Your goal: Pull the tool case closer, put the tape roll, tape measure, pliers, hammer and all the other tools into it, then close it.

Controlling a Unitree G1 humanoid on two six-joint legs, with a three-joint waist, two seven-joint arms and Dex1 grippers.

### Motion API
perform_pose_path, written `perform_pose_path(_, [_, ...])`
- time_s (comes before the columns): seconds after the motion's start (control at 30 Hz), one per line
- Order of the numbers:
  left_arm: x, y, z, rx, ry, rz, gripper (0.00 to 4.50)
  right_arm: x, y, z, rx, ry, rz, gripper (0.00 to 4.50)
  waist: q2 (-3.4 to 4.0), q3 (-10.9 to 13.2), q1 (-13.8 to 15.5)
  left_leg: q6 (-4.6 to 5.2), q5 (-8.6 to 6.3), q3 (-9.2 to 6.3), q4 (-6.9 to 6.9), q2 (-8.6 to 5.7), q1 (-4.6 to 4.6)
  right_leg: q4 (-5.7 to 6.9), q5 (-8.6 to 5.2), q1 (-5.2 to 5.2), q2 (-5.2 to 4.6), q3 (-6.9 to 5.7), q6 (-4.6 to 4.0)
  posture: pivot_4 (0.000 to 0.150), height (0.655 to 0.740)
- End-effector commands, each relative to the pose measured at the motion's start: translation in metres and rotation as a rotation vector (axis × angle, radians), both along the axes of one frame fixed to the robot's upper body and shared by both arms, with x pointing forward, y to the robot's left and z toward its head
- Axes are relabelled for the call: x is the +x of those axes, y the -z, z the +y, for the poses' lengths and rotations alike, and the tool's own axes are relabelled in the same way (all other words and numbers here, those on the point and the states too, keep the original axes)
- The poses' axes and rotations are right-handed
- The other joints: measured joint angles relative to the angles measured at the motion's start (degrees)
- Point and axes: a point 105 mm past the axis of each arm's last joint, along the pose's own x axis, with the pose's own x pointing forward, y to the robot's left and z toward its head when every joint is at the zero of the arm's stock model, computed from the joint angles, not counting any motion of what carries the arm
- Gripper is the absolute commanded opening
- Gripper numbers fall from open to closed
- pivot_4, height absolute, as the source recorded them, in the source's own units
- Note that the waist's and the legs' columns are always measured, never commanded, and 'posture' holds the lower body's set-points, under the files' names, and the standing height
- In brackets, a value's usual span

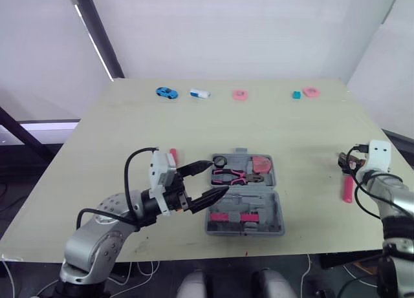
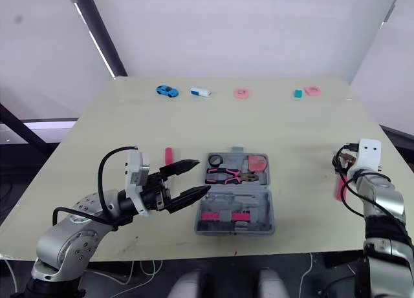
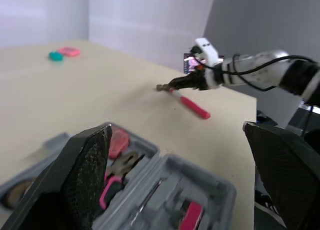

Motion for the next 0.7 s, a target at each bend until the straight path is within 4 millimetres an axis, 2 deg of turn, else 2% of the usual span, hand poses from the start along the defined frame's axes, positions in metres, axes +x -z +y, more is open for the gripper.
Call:
perform_pose_path(0.03, [-0.004,-0.008,-0.006,-0.009,0.028,-0.028,4.47,0.008,-0.009,-0.016,-0.035,0.051,-0.028,4.5,0.01,0.01,-0.27,0.0,0.0,0.0,-0.01,0.0,-0.02,-0.01,0.0,-0.01,0.0,0.0,0.0,0.15,0.74])
perform_pose_path(0.13, [-0.004,-0.006,-0.006,-0.005,0.026,-0.028,4.47,0.013,-0.006,-0.018,-0.029,0.069,-0.017,4.5,0.02,0.01,-0.86,0.0,0.0,-0.04,-0.03,0.0,-0.01,0.0,0.0,0.0,0.01,-0.04,0.0,0.15,0.74])
perform_pose_path(0.4, [0.004,0.002,-0.001,0.003,-0.01,-0.022,4.47,0.019,0.002,-0.009,-0.009,0.043,-0.003,4.5,0.02,0.01,-1.15,0.0,0.0,-0.04,-0.02,0.01,0.0,0.01,0.01,0.0,0.0,0.0,0.01,0.15,0.74])
perform_pose_path(0.7, [-0.003,0.01,-0.001,-0.01,0.017,-0.032,4.47,0.022,0.009,-0.002,-0.006,0.036,0.005,4.5,0.02,0.01,-1.22,0.0,0.0,-0.02,-0.02,0.01,0.04,0.02,0.01,0.0,0.0,0.07,0.02,0.15,0.74])
